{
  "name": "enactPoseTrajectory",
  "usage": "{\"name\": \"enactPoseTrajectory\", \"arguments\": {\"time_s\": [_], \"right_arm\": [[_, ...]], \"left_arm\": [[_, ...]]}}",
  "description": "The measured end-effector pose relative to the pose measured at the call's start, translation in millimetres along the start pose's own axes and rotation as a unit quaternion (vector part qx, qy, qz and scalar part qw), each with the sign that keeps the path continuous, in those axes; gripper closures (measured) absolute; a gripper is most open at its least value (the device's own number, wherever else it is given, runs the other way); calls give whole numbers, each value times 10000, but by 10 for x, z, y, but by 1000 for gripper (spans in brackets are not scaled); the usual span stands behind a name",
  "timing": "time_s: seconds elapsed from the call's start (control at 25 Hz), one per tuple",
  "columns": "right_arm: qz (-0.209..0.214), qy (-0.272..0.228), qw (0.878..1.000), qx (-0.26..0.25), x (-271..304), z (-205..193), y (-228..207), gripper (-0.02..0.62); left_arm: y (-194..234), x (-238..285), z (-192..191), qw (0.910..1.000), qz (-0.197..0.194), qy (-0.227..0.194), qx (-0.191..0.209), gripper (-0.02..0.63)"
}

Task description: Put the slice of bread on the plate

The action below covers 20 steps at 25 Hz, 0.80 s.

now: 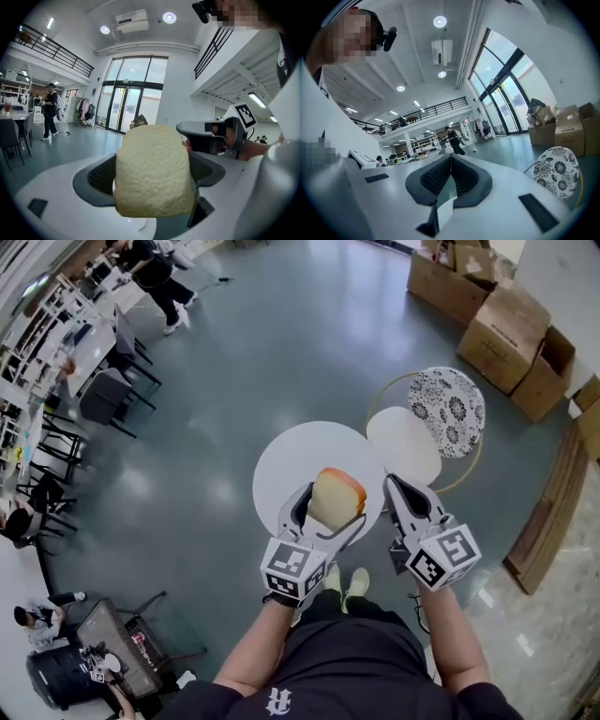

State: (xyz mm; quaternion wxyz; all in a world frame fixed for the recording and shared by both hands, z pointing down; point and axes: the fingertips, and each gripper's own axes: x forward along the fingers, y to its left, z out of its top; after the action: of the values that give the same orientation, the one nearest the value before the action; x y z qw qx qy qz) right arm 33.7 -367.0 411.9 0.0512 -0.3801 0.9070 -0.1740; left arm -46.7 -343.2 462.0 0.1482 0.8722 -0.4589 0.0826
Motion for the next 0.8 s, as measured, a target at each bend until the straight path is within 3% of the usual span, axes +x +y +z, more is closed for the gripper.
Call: {"name": "enactPoseTrajectory", "arguments": {"time_s": [0.8], "right_arm": [[-906, -130, 9954, 276, 160, -926, -661, 589]], "left_arm": [[461, 926, -1549, 9923, -432, 1076, 430, 114]]}}
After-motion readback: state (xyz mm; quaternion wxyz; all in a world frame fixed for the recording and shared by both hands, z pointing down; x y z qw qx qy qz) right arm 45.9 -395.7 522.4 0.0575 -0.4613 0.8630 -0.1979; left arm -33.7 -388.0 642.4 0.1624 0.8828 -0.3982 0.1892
